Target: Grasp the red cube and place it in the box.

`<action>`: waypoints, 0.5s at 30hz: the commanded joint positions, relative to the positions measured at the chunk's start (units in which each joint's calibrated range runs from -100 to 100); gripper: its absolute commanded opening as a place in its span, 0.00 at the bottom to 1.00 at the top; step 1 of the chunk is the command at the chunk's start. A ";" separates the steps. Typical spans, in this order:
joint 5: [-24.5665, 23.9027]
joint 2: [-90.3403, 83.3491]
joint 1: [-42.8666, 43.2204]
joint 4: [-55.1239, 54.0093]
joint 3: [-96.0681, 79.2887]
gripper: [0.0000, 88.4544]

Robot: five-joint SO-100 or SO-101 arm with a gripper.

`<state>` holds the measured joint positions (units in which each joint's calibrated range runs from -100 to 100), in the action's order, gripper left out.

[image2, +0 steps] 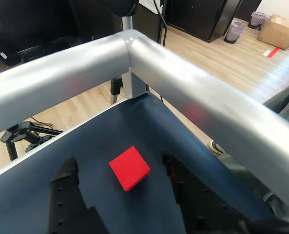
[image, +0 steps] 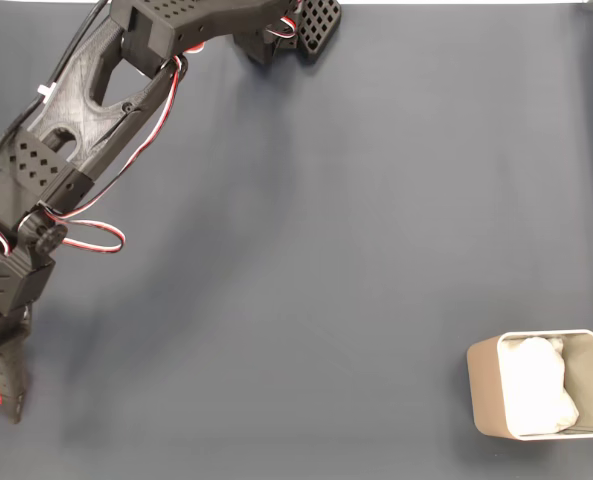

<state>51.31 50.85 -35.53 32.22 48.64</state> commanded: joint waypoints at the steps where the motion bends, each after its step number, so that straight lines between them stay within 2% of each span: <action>1: -0.54 -0.59 0.80 -1.32 0.99 0.45; 15: -0.83 0.97 2.01 -1.32 0.81 0.45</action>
<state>50.96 53.02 -34.12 31.90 48.64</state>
